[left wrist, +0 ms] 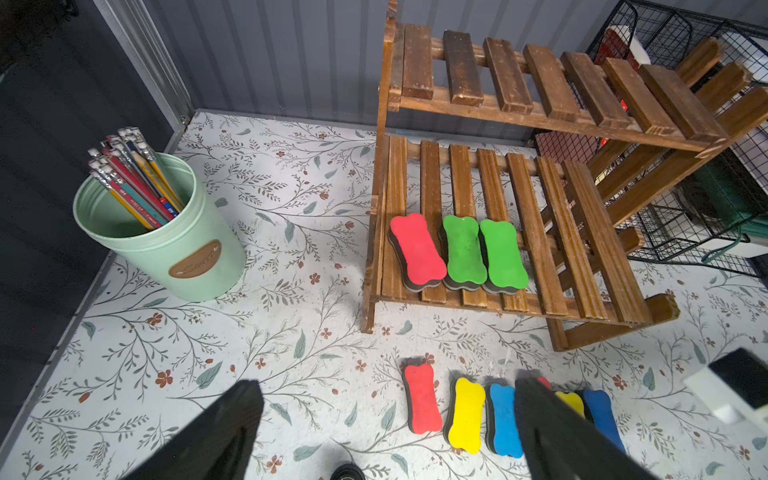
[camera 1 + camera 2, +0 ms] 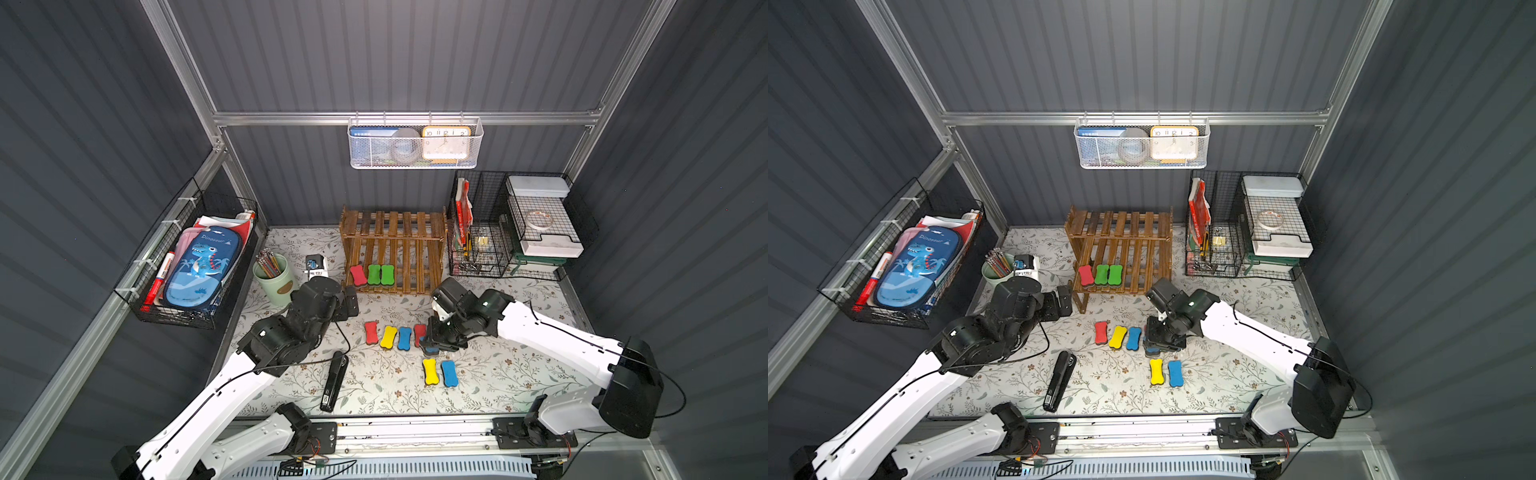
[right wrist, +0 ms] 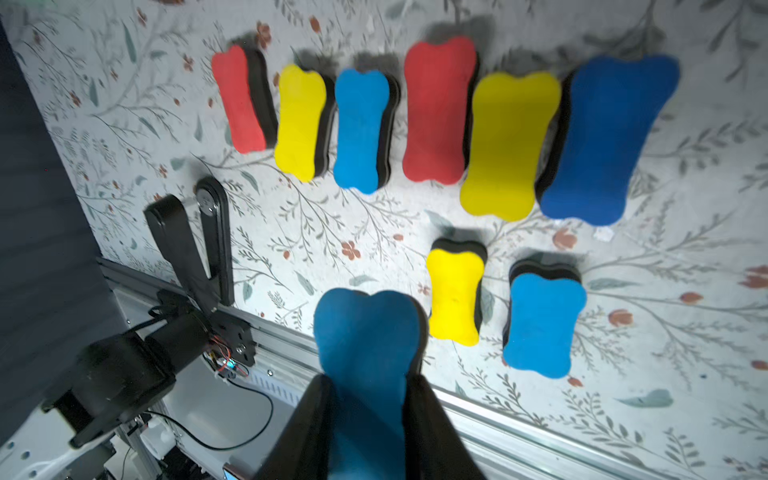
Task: Remove the whiteboard erasers from the shelf
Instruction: Place the whiteboard eraser at the center of the board.
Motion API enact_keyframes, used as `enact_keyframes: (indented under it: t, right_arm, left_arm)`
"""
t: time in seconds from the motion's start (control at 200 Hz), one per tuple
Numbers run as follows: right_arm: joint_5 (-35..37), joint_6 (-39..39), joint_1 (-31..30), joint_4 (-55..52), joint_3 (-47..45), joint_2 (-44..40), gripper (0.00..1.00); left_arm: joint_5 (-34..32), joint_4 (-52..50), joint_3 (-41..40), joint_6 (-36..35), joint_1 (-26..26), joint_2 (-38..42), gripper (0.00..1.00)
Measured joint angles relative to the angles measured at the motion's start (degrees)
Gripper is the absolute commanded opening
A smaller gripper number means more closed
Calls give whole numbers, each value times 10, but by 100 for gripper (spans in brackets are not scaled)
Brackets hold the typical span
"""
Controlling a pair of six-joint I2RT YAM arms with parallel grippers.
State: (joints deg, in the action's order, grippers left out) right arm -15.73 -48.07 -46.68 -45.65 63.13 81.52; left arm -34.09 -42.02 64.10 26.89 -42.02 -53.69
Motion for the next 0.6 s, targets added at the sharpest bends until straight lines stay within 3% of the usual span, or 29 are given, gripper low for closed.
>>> enact_keyframes:
  t: [0.29,0.6]
  right_arm:
    - [-1,-11,-48,19,-30,34,30]
    - [4,-7,-57,65,-31,113,30]
  left_arm:
    - [8,0,0,-1,0,-7,99]
    - [13,0,0,-2,0,-15,99]
